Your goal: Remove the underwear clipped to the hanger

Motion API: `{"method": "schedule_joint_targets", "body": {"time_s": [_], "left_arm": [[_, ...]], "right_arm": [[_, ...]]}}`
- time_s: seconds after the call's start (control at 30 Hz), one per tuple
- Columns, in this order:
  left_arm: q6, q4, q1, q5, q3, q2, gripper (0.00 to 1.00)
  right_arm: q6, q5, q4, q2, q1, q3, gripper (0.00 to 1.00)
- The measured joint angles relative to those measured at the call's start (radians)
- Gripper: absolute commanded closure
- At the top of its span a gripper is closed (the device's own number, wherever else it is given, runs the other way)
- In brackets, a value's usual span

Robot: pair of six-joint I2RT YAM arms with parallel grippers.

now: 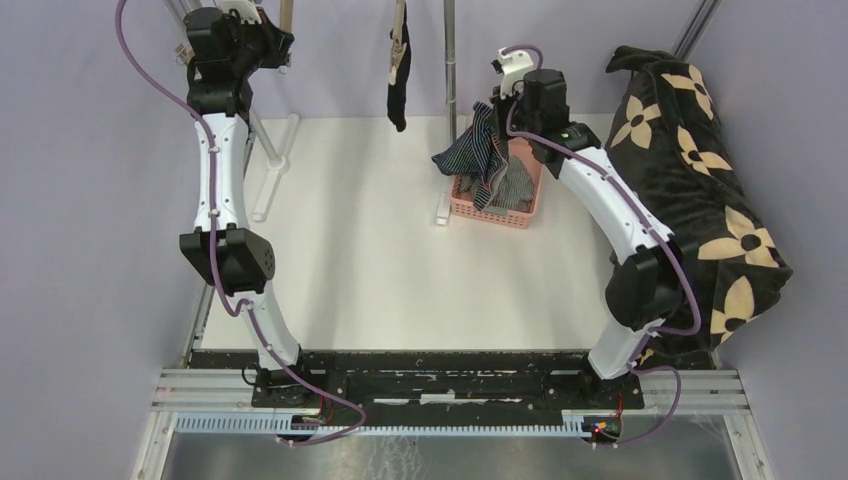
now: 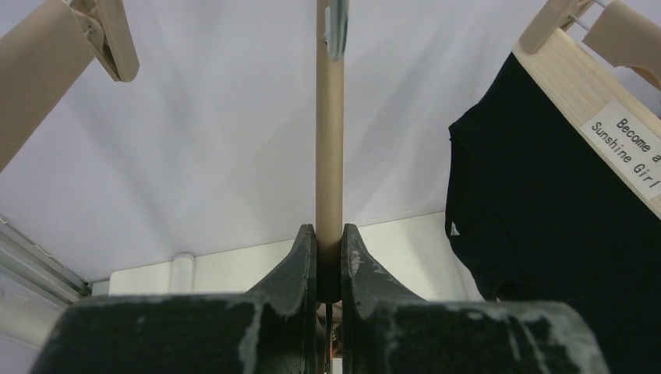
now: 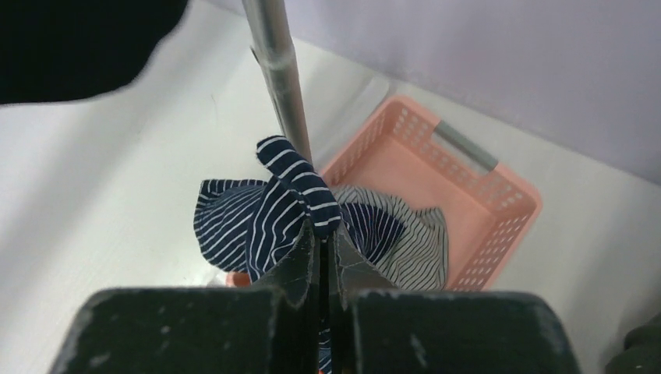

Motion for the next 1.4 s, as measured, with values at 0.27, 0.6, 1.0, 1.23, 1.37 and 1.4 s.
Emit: {"method": "schedule_joint_targets", "body": {"time_s": [0.27, 0.6, 1.0, 1.23, 1.37, 1.4], "left_arm": [[-0.016, 0.021, 0.008, 0.0, 0.013, 0.029, 0.97], [-0.017, 0.021, 0.022, 0.001, 0.015, 0.029, 0.97], [-0.019, 0.019, 0.021, 0.002, 0.05, 0.052, 0.97], [-0.021, 0.019, 0.021, -0.004, 0.05, 0.057, 0.97], [-0.032, 0.019, 0.021, -0.012, 0.05, 0.057, 0.92], [-0.036, 0.019, 0.022, -0.014, 0.05, 0.057, 0.89]], "right_arm": [[0.003, 0.056, -0.015, 0.12, -0.004, -0.089, 1.0], [-0.002, 0.109, 0.009, 0.096, -0.013, -0.072, 1.0], [-0.019, 0.172, 0.037, 0.018, -0.013, -0.014, 0.99], [-0.027, 0.192, 0.042, -0.002, -0.021, -0.015, 0.99], [-0.023, 0.187, 0.041, 0.011, -0.034, -0.016, 1.0], [-0.021, 0.184, 0.041, 0.02, -0.035, -0.016, 0.99]]}}
